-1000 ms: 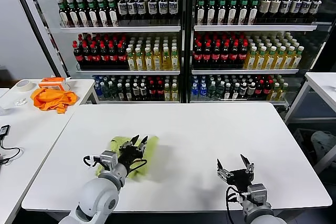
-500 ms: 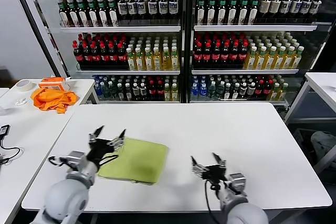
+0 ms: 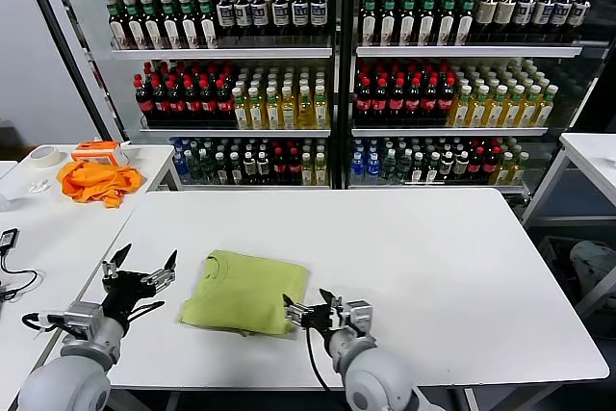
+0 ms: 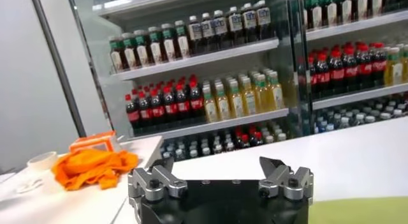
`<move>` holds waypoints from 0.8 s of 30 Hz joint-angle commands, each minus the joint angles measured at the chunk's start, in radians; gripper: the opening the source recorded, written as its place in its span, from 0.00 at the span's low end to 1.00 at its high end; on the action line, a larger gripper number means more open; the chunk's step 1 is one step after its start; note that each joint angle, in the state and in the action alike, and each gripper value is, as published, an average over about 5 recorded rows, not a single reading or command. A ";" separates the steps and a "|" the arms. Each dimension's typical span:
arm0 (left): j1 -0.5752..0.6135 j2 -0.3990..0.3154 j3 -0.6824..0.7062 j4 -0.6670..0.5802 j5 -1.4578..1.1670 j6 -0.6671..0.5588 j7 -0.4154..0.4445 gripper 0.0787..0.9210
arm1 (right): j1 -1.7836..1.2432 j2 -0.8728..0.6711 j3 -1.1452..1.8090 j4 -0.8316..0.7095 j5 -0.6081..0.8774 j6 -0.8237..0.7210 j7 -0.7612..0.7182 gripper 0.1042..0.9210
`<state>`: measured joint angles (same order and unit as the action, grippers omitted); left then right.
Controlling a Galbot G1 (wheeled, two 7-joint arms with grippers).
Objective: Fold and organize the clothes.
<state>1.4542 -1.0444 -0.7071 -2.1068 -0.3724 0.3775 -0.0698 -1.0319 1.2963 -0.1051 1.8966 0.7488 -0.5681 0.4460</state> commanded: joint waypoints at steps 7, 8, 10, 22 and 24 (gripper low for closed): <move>0.059 -0.014 -0.069 -0.020 0.022 -0.011 0.016 0.88 | 0.099 0.033 -0.094 -0.110 0.148 -0.013 0.147 0.86; 0.058 -0.016 -0.069 -0.019 0.023 -0.011 0.016 0.88 | 0.100 0.034 -0.094 -0.110 0.154 -0.013 0.151 0.84; 0.058 -0.019 -0.067 -0.019 0.023 -0.011 0.016 0.88 | 0.101 0.034 -0.094 -0.110 0.161 -0.013 0.158 0.78; 0.059 -0.039 -0.047 -0.016 0.040 -0.018 0.015 0.88 | 0.091 0.038 -0.086 -0.097 0.050 0.047 0.127 0.36; 0.058 -0.035 -0.047 -0.008 0.043 -0.020 0.015 0.88 | 0.085 0.033 -0.076 -0.088 -0.006 0.079 0.102 0.29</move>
<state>1.5071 -1.0795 -0.7487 -2.1221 -0.3350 0.3614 -0.0566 -0.9501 1.3299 -0.1825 1.8080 0.8567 -0.5550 0.5772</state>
